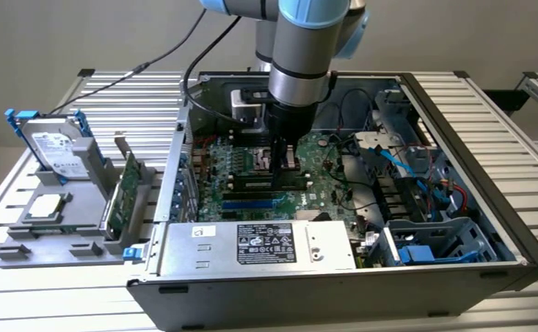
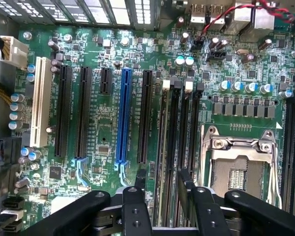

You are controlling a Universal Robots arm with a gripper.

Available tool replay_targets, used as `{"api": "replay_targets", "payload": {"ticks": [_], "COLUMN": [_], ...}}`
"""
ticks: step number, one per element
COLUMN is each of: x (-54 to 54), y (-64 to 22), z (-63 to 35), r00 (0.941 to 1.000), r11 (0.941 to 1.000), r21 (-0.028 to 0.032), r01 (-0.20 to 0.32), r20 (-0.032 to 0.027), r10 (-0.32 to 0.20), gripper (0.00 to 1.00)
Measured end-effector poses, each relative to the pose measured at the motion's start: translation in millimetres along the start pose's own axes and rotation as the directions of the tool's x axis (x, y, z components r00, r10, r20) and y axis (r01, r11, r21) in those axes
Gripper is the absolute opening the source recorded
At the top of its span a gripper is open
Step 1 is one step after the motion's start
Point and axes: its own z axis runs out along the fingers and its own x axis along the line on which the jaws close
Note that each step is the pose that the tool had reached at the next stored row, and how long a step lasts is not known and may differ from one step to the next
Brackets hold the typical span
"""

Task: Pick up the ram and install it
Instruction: 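Insert the ram into the slot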

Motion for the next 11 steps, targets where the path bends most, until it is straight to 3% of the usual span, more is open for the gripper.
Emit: {"api": "replay_targets", "payload": {"ticks": [6,11], "x": [0.1,0.1], "y": [4.6,5.0], "z": [-12.1,-14.3], "r00": [1.0,1.0], "r11": [1.0,1.0], "r21": [0.0,0.0001], "r01": [0.0,0.0], "r20": [-0.0001,0.0003], "r10": [0.0,0.0], "gripper": [0.4,0.38]}}
